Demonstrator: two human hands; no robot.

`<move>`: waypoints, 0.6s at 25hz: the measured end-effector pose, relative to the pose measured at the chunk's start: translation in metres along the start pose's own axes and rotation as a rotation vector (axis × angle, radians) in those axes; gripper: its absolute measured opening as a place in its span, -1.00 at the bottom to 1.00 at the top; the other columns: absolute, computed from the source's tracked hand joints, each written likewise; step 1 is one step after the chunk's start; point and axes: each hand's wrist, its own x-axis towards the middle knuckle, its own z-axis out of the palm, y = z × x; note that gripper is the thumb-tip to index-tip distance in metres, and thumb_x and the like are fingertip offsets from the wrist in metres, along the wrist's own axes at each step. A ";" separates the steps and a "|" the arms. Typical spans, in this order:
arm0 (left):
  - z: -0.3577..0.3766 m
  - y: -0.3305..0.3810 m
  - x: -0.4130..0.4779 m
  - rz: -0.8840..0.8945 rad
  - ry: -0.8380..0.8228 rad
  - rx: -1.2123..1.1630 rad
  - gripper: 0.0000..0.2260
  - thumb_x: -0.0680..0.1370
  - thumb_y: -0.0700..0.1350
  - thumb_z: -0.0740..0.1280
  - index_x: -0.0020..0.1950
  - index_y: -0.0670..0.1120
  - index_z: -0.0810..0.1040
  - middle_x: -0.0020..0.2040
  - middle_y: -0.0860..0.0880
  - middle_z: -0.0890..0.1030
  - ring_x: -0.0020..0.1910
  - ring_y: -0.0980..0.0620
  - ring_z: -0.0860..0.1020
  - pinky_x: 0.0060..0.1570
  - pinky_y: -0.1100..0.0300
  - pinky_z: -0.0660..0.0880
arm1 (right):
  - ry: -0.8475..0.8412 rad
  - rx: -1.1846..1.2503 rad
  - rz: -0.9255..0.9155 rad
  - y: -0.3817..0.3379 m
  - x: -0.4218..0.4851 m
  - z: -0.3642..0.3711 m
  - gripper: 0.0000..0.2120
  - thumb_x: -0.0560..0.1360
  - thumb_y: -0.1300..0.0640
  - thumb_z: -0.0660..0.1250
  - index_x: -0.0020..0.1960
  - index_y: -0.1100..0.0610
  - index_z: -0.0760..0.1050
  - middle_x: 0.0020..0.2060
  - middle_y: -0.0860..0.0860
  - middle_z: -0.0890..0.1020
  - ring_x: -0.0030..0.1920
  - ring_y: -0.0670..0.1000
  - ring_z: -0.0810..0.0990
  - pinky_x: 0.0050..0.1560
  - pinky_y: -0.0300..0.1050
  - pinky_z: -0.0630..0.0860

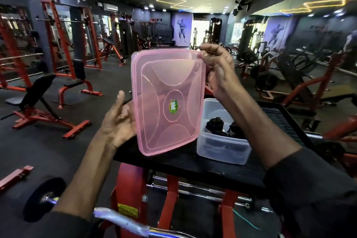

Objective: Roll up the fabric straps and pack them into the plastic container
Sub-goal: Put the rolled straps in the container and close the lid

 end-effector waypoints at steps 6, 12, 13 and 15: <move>0.068 -0.050 0.046 0.478 0.290 0.617 -0.94 0.44 -0.12 0.49 -0.14 -0.07 0.74 -0.10 -0.06 0.76 -0.15 0.02 0.68 -0.04 0.11 0.66 | 0.165 0.042 -0.015 -0.041 -0.004 -0.017 -0.73 0.49 0.54 0.27 0.02 0.21 0.52 -0.31 0.05 0.67 -0.36 -0.06 0.63 -0.33 -0.21 0.57; 0.075 -0.054 0.106 0.388 0.348 0.360 -0.84 0.57 -0.22 0.40 0.12 -0.22 0.60 -0.17 -0.11 0.73 -0.28 -0.02 0.68 -0.25 0.15 0.63 | 0.009 -0.429 0.086 -0.039 -0.030 -0.106 -0.47 0.55 0.30 0.41 0.48 0.19 0.35 0.17 0.09 0.65 0.09 -0.02 0.66 0.06 -0.11 0.61; 0.077 -0.059 0.119 0.341 0.342 0.359 -0.80 0.57 -0.20 0.40 0.16 -0.25 0.59 -0.17 -0.13 0.73 -0.29 -0.02 0.68 -0.25 0.14 0.63 | 0.022 -0.435 0.101 -0.030 -0.038 -0.119 -0.43 0.54 0.31 0.41 0.51 0.18 0.33 0.21 0.12 0.64 0.12 0.01 0.67 0.06 -0.09 0.62; 0.078 -0.069 0.143 0.262 0.299 0.377 -0.74 0.57 -0.17 0.41 0.21 -0.27 0.58 -0.11 -0.18 0.71 -0.26 -0.05 0.66 -0.18 0.10 0.65 | 0.077 -0.407 0.116 -0.015 -0.051 -0.133 -0.32 0.47 0.33 0.44 0.53 0.15 0.30 0.29 0.17 0.62 0.18 0.09 0.65 0.09 0.01 0.63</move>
